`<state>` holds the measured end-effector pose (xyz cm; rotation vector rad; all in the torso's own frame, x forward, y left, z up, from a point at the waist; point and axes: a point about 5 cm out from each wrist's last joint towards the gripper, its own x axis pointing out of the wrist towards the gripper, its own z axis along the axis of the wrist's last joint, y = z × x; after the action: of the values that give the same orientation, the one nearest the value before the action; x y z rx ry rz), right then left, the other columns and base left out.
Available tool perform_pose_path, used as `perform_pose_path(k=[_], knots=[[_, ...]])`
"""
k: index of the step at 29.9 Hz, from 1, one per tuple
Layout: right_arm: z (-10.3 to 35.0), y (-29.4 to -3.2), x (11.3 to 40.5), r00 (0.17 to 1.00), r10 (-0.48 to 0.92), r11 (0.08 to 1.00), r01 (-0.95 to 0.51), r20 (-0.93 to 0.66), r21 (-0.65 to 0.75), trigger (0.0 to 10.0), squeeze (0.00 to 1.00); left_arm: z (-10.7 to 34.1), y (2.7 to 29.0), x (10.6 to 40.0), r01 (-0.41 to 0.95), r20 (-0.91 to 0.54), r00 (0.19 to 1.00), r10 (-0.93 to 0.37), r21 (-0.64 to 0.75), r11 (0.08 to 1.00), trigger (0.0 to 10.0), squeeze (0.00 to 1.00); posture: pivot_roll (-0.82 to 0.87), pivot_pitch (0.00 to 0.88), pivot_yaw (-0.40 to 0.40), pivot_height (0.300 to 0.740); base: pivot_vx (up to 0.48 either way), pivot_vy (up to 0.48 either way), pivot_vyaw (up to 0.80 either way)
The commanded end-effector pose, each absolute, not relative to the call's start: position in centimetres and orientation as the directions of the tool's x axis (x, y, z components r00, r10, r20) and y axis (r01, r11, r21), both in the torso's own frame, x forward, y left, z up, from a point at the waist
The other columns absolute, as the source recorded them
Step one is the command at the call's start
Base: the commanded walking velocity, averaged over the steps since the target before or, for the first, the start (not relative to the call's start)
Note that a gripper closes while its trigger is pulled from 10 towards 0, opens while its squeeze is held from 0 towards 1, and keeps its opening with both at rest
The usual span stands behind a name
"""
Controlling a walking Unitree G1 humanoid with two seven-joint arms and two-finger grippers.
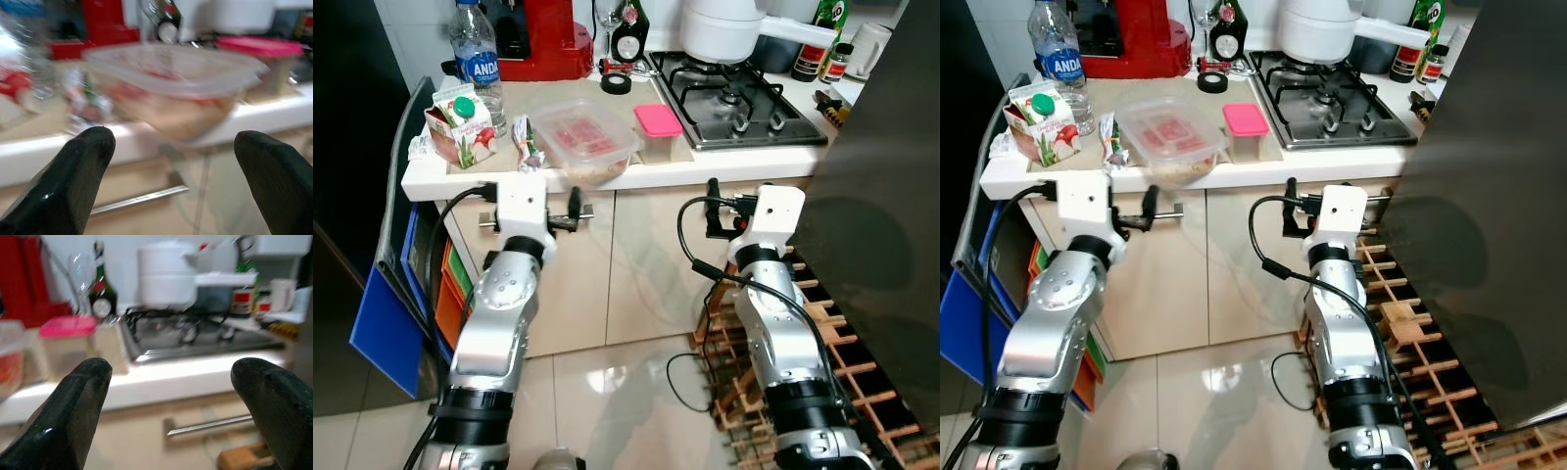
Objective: Restocking fridge
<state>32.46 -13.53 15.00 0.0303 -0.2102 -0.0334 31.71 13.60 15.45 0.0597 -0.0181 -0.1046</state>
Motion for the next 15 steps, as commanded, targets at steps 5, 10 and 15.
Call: perform_pose_path(k=[5,10,15], knots=[[15.9,-15.8,32.0,0.965,-0.12,0.993,0.118,0.231,0.025,10.0,0.02,14.4,12.0,33.0,0.186,-0.033,0.982,-0.186,-0.016,0.982,10.0,0.0,-0.13,0.0,0.094,0.74,0.0,0.0,0.0],[15.8,-16.4,31.6,0.97,-0.106,0.993,0.114,0.22,-0.02,10.0,0.02,15.1,10.9,33.6,0.237,0.018,0.971,-0.237,-0.005,0.971,10.0,0.0,-0.13,0.0,0.07,0.74,0.0,0.0,0.0],[15.3,-14.5,31.9,0.983,0.011,1.0,-0.006,0.183,-0.028,10.0,0.03,15.9,12.2,32.6,0.137,0.101,0.985,-0.136,-0.003,0.991,10.0,0.0,-0.05,0.0,-0.007,0.74,0.0,0.0,0.0]])
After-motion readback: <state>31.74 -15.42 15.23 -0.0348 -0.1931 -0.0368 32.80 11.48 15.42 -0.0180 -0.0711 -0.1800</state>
